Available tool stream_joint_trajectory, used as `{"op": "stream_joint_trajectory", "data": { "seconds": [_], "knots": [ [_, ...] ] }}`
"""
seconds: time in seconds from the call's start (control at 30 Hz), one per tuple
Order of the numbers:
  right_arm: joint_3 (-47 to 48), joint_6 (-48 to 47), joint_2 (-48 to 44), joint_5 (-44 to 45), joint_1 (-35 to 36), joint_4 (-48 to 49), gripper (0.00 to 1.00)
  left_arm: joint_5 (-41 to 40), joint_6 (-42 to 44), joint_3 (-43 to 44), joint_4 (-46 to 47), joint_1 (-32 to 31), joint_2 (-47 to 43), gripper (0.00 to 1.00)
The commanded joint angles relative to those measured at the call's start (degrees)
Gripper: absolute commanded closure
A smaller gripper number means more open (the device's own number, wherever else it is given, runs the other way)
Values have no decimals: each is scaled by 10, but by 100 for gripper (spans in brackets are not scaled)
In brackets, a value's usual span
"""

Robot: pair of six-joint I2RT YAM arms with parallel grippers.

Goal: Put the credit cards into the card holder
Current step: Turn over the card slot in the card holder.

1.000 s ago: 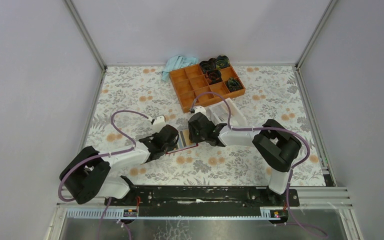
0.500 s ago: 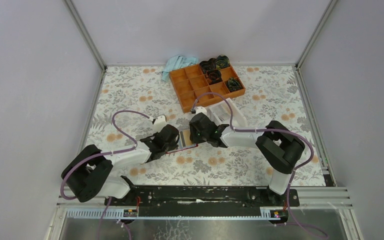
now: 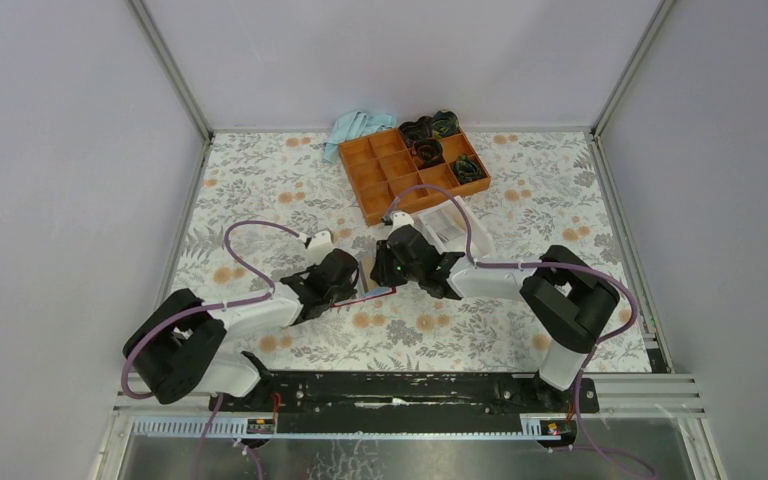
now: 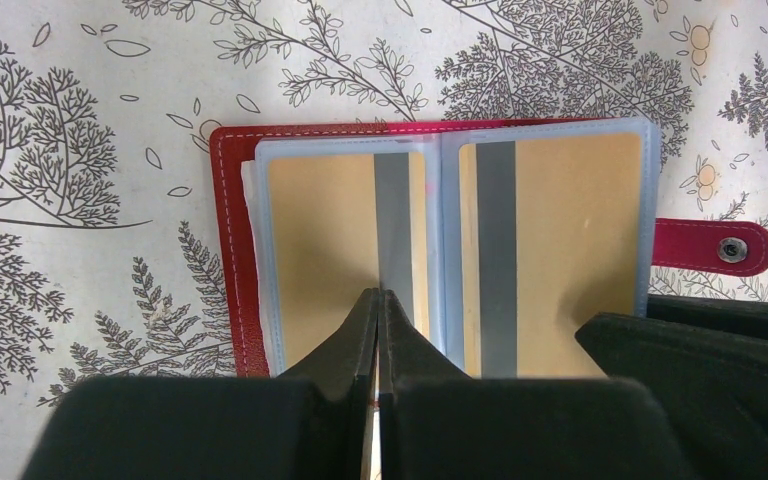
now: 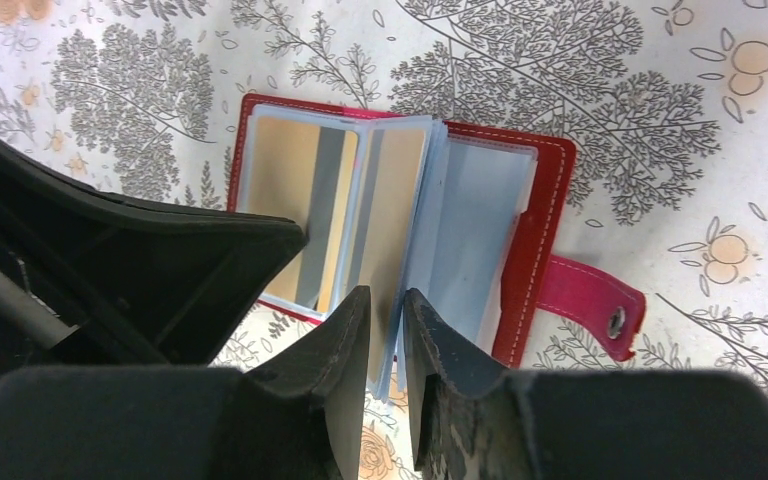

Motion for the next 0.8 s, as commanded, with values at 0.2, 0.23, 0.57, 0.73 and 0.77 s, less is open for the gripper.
{"op": "stream_joint_trajectory", "data": {
  "seconds": [0.2, 0.23, 0.57, 0.73, 0.77],
  "knots": [
    [-5, 18, -24, -46, 5, 63, 74, -2, -6, -16, -2, -3, -3, 100],
    [-7, 20, -25, -51, 5, 68, 74, -1, -6, -16, -2, -3, -4, 100],
    [-30, 47, -34, -98, 5, 141, 71, -5, -8, -16, -10, -3, -11, 100],
    [-50, 71, -26, -124, 5, 198, 67, -9, -8, -20, -16, -3, -22, 100],
    [-50, 75, -23, -126, 5, 202, 66, -9, -9, -21, -17, -3, -23, 100]
  ]
}}
